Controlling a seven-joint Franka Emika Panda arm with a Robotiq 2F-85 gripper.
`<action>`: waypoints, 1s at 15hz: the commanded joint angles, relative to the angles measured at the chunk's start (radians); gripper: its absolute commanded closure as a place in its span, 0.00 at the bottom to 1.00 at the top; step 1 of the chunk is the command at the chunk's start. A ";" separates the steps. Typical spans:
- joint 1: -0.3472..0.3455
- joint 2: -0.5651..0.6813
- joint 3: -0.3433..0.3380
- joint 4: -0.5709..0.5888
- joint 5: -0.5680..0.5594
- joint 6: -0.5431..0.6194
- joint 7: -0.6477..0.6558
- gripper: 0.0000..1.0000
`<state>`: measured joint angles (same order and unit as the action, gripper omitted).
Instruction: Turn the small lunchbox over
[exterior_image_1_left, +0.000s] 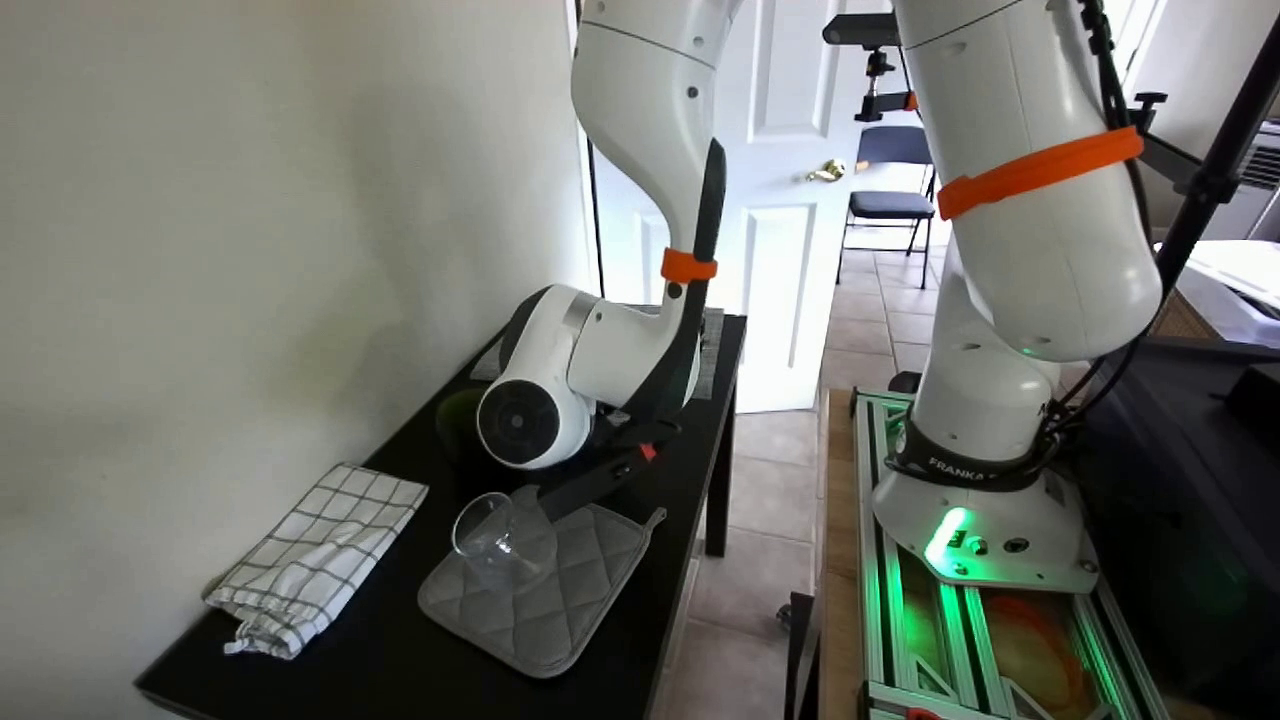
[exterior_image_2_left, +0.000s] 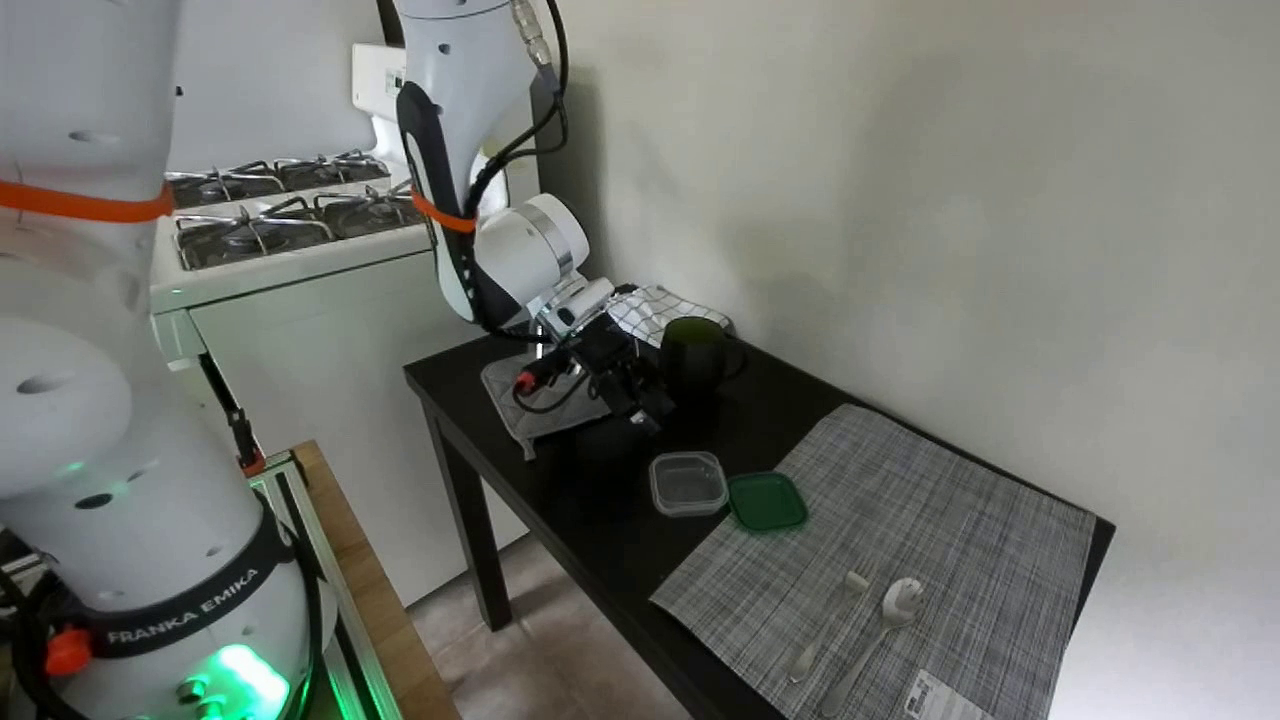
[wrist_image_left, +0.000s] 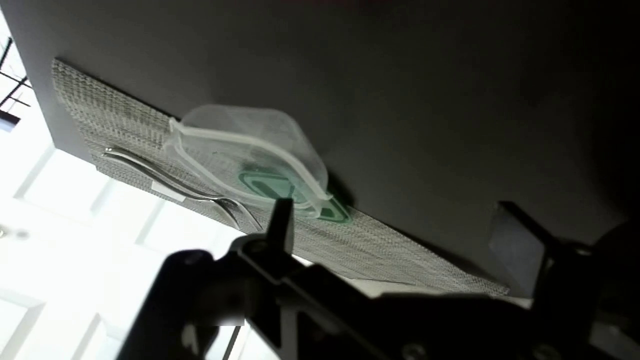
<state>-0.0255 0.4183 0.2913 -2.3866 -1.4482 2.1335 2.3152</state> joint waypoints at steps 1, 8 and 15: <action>0.018 -0.131 -0.039 -0.100 0.102 0.106 -0.014 0.00; 0.000 -0.347 -0.134 -0.234 0.296 0.352 -0.298 0.00; -0.022 -0.504 -0.272 -0.369 0.476 0.558 -0.714 0.00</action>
<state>-0.0412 0.0007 0.0640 -2.6733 -1.0690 2.6251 1.7728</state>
